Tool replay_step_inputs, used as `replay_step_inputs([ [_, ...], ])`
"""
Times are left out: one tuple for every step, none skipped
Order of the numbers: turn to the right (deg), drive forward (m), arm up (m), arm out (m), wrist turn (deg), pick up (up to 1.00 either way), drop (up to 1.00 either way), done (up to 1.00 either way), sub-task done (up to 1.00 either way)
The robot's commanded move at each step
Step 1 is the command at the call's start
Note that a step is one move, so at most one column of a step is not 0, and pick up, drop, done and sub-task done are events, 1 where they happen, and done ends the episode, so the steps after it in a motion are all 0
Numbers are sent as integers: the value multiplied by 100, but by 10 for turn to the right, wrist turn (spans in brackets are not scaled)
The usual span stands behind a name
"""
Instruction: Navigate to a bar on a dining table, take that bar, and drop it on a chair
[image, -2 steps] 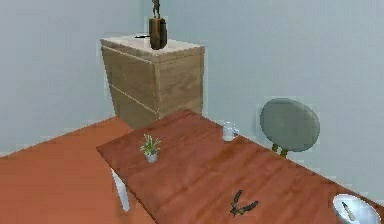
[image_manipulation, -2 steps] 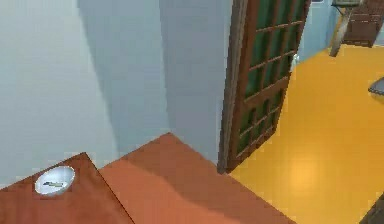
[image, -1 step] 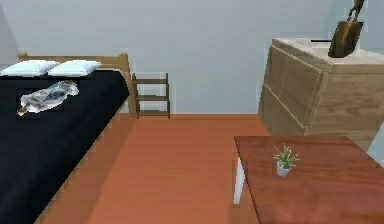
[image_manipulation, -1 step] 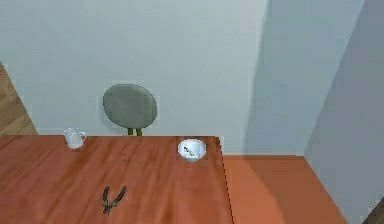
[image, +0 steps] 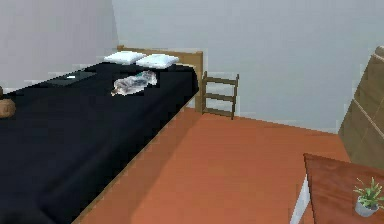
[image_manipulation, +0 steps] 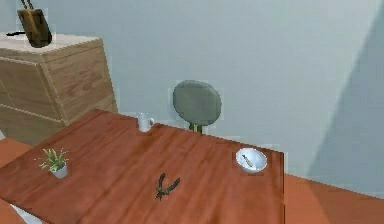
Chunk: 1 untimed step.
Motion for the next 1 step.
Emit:
replay_step_inputs([
  [0,0,50,0,0,0,0,0,0],
])
